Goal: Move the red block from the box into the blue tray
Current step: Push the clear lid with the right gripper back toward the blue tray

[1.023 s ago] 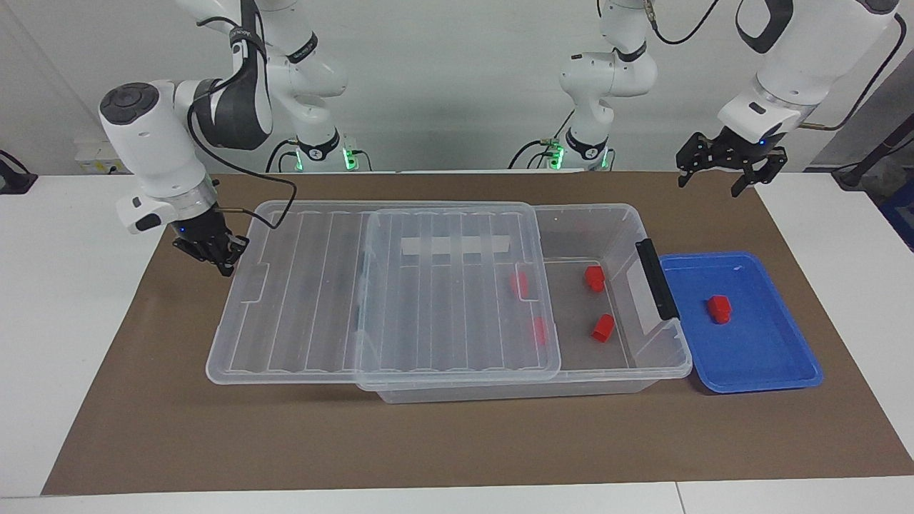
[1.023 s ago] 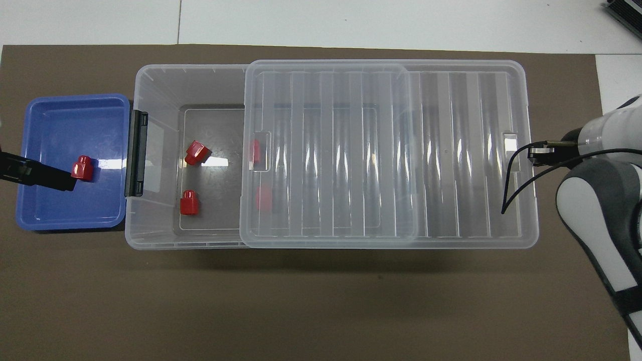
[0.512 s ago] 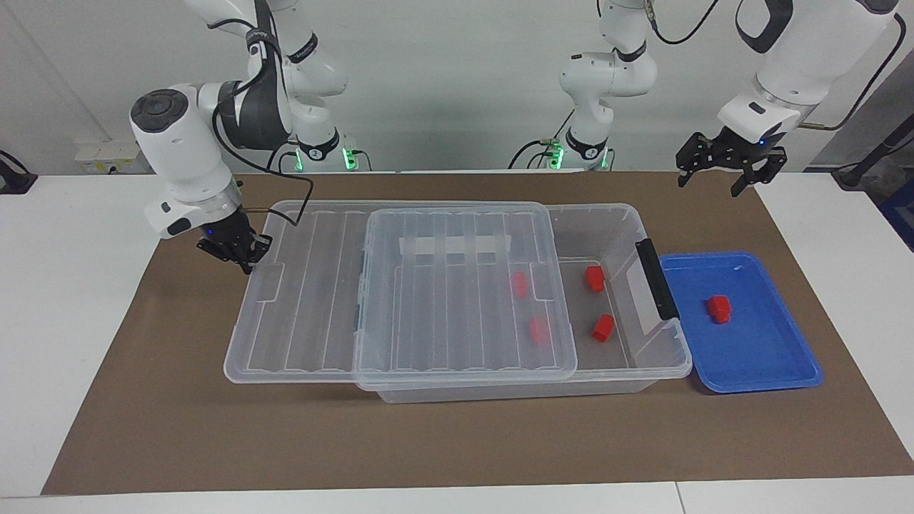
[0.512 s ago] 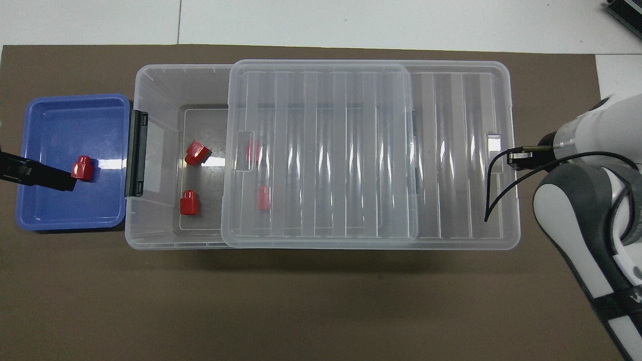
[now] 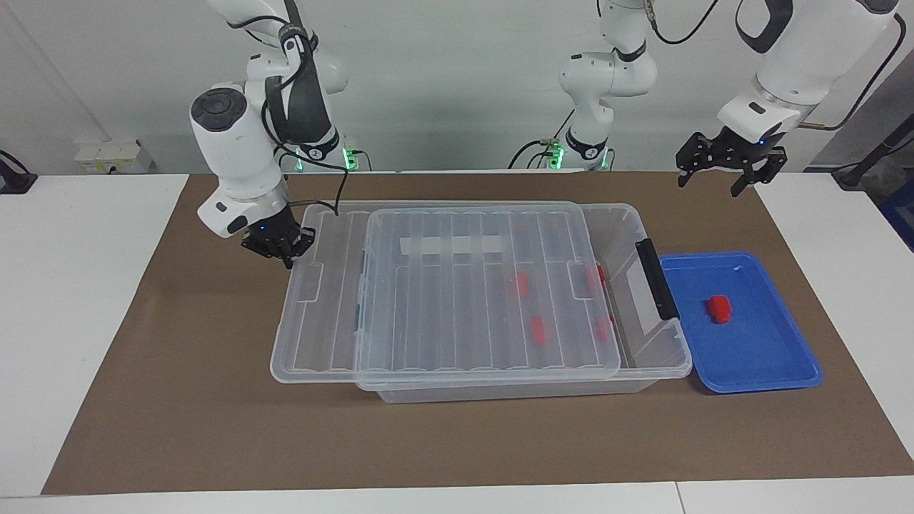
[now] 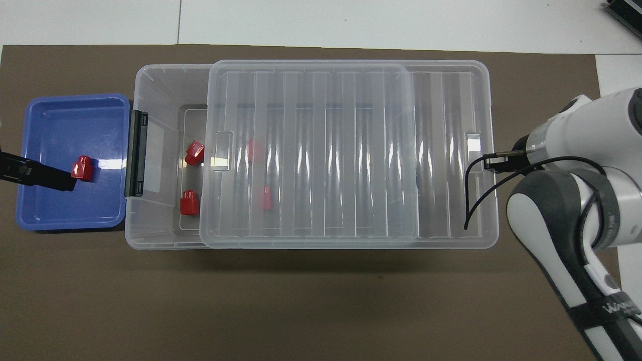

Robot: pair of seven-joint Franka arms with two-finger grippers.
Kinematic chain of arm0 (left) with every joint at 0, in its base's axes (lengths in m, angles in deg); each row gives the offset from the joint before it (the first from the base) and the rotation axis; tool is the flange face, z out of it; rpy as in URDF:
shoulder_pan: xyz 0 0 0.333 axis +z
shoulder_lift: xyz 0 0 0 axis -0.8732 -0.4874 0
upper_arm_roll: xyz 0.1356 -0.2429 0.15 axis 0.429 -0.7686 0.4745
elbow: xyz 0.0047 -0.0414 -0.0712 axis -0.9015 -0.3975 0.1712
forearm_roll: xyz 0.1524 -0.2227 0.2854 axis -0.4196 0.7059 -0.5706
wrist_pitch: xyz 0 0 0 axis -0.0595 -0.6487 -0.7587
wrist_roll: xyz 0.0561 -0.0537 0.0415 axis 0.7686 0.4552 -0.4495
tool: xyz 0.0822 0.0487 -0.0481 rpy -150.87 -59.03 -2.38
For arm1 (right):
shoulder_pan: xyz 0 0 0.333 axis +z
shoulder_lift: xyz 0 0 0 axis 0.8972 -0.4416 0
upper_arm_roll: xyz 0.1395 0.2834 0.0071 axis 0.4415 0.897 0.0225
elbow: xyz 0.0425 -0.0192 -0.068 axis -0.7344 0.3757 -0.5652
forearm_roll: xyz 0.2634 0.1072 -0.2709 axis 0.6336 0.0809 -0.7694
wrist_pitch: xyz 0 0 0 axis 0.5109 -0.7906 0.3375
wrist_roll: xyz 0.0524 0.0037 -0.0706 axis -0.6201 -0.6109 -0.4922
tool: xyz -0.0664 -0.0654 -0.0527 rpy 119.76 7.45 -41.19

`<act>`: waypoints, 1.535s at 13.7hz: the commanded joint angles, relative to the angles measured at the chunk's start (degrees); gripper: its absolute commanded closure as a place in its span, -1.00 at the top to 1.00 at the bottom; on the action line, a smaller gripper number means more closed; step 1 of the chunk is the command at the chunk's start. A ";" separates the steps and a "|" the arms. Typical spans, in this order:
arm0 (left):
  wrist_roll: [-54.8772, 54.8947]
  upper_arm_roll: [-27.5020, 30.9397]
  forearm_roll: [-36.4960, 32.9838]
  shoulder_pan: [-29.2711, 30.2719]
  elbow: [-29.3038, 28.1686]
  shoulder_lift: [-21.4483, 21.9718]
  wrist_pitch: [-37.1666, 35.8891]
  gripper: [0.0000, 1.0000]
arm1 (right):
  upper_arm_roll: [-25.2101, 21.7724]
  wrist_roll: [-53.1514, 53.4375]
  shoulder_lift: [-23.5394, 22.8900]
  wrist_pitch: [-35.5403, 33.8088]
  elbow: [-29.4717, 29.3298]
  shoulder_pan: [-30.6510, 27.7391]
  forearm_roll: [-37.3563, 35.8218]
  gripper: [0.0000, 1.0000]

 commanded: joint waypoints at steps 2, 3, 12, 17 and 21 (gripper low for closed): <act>-0.29 0.03 -0.91 0.02 -1.93 1.52 0.88 1.00 | 0.07 1.48 1.11 -0.64 0.55 3.17 2.82 -1.00; -0.29 0.03 -1.00 0.02 -1.93 1.52 0.88 1.00 | -0.01 1.49 1.11 -0.47 0.55 3.87 5.01 -1.00; -0.29 0.03 -1.00 0.02 -1.93 1.52 0.88 1.00 | -0.01 1.40 1.11 0.85 0.55 7.22 6.00 -1.00; -0.29 0.03 -0.91 0.02 -1.93 1.52 0.88 1.00 | -0.10 1.57 1.55 -0.29 -0.06 6.34 6.00 -1.00; -0.29 0.03 -1.00 0.02 -1.93 1.52 0.88 1.00 | -0.45 2.80 4.09 -3.62 0.38 2.31 5.82 -1.00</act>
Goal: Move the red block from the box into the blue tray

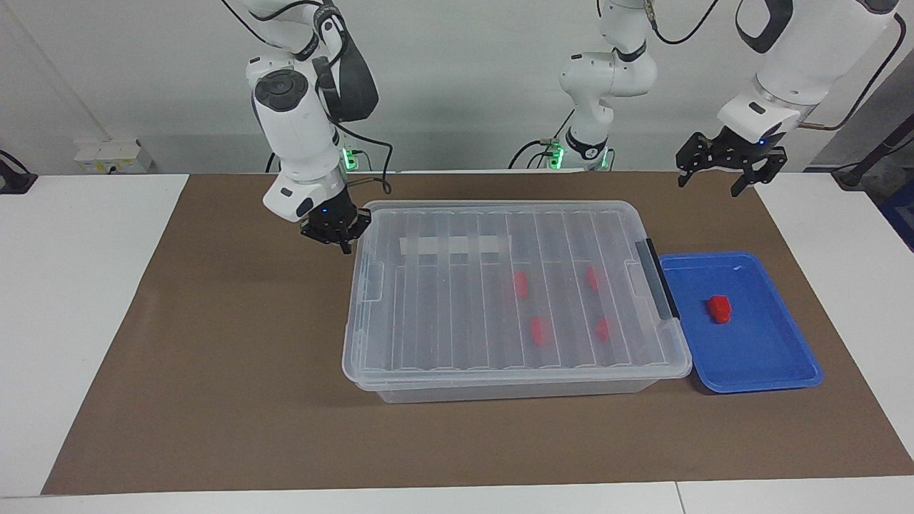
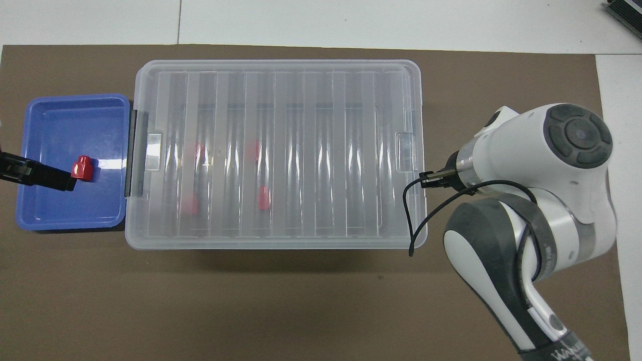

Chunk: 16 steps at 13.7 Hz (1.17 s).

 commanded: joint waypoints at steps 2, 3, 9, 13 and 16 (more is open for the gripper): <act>-0.29 0.03 -1.00 0.02 -1.93 1.52 0.88 1.00 | 0.06 1.38 3.29 -1.86 0.91 -4.47 0.69 -1.00; -0.29 0.03 -0.91 0.02 -1.93 1.52 0.88 1.00 | -0.02 3.30 3.55 -2.29 0.83 -5.09 0.25 -1.00; -0.29 0.03 -0.91 0.02 -1.93 1.52 0.88 1.00 | -0.11 8.50 3.03 -8.95 -5.74 -6.59 -4.49 1.00; -0.29 0.03 -1.00 0.02 -1.93 1.52 0.88 1.00 | -0.02 8.41 2.85 -13.36 -11.64 -9.14 -4.59 1.00; -0.29 0.03 -0.91 0.02 -1.93 1.52 0.88 1.00 | -0.98 8.15 2.24 -16.96 -16.38 -9.93 -4.41 1.00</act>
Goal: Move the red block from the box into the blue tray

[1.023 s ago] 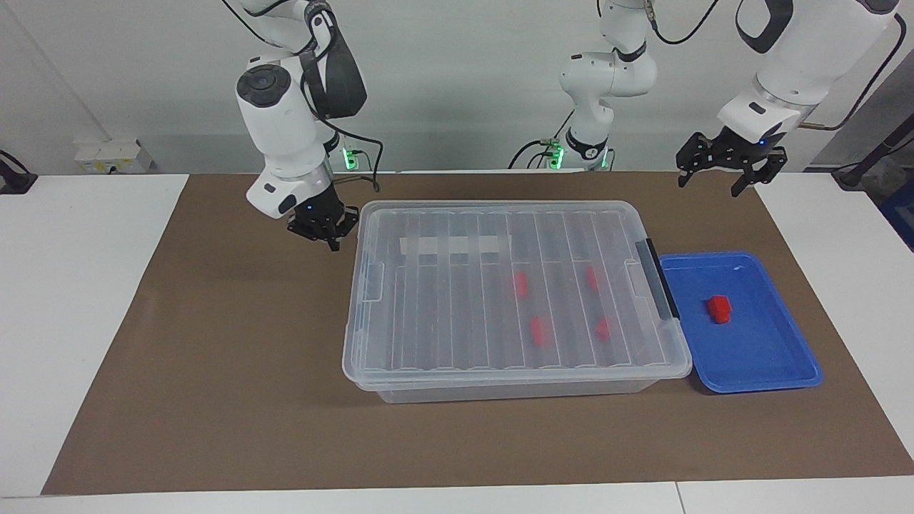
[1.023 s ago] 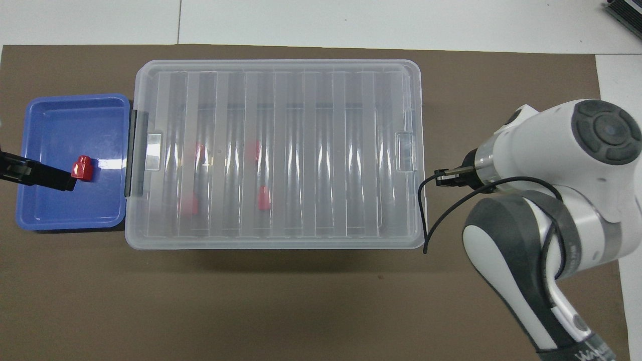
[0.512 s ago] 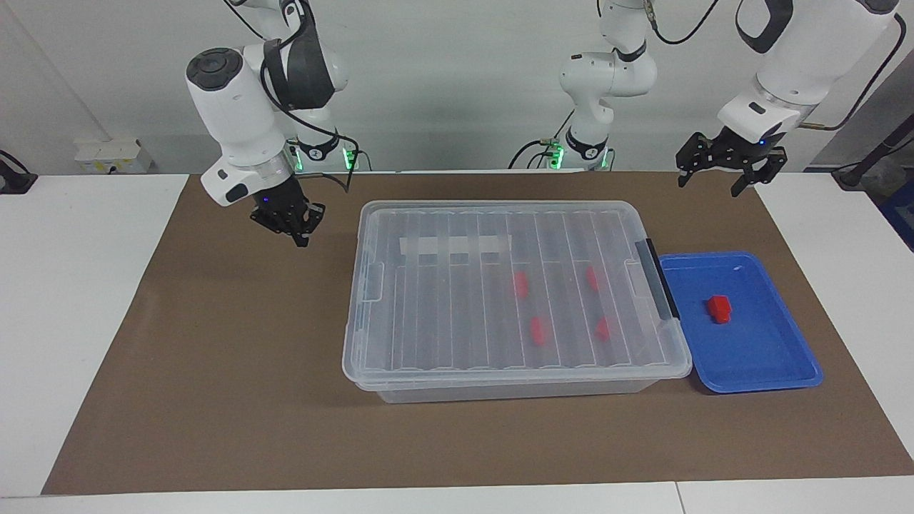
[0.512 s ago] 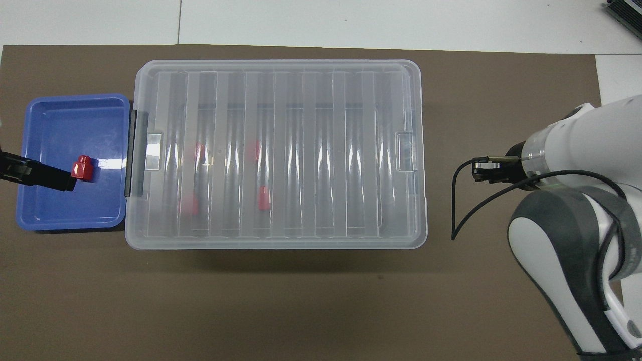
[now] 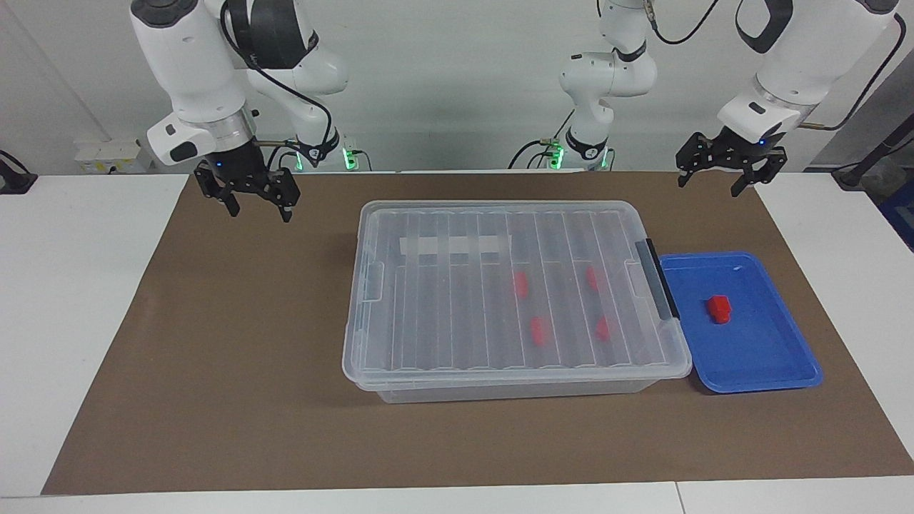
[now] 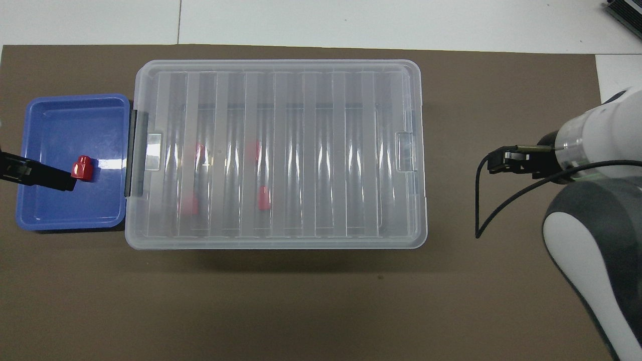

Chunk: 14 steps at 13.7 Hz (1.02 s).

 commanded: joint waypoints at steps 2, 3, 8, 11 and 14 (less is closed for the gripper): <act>-0.29 0.03 -0.91 0.02 -1.93 1.52 0.88 1.00 | -0.52 0.59 -1.52 -6.54 -6.55 -1.07 -0.36 1.00; -0.29 0.03 -1.00 0.02 -1.93 1.52 0.88 1.00 | -0.52 0.32 -1.61 -8.12 -7.61 -1.42 -0.62 1.00; -0.29 0.03 -1.00 0.02 -1.93 1.52 0.88 1.00 | -0.52 -2.40 -2.32 -12.96 -8.59 -2.21 -0.36 1.00; -0.29 0.03 -1.00 0.02 -1.93 1.52 0.88 1.00 | -0.43 -3.54 -1.43 -13.50 -7.27 -2.65 -0.36 1.00; -0.29 0.03 -0.91 0.02 -1.93 1.52 0.88 1.00 | -0.43 -3.63 -1.52 -12.62 -7.27 -2.30 -0.28 1.00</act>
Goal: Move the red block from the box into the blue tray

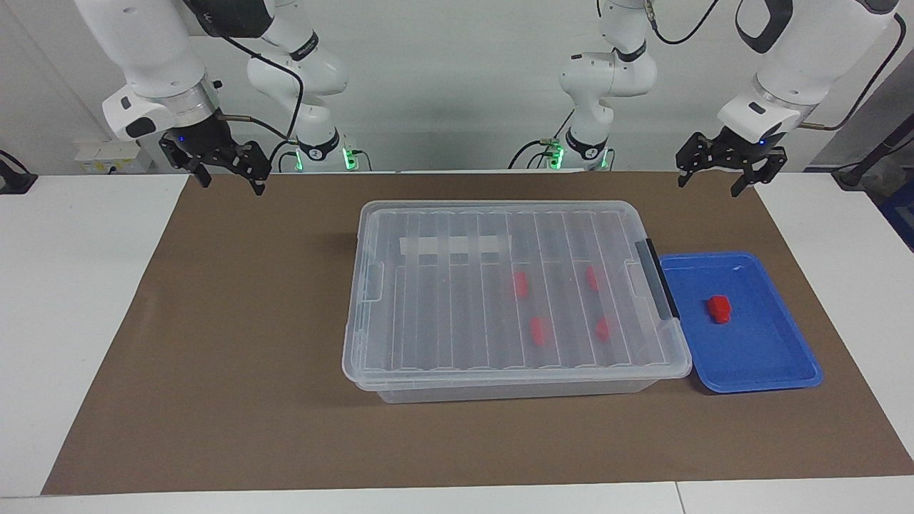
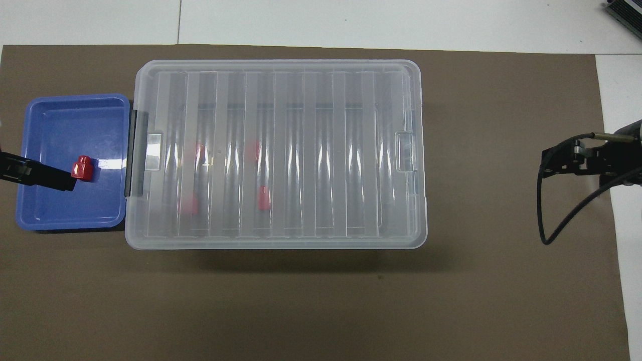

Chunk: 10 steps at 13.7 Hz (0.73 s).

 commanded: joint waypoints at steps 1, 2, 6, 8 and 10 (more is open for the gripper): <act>-0.29 0.03 -1.00 0.02 -1.93 1.52 0.88 1.00 | 0.29 -1.41 0.13 1.06 0.04 -0.45 0.22 1.00; -0.29 0.03 -1.00 0.11 -1.93 1.52 0.88 1.00 | 0.29 -1.06 0.13 2.02 0.21 -0.36 0.22 1.00; -0.29 0.03 -1.00 0.02 -1.93 1.52 0.88 1.00 | 0.29 -1.14 0.13 2.30 0.39 -0.27 0.49 1.00; -0.29 0.03 -0.91 0.02 -1.93 1.52 0.88 1.00 | 0.37 -0.88 0.22 2.47 0.39 -0.19 0.57 1.00; -0.29 0.03 -1.00 0.02 -1.93 1.52 0.88 1.00 | 0.46 -1.31 0.22 2.74 0.74 -0.10 0.57 1.00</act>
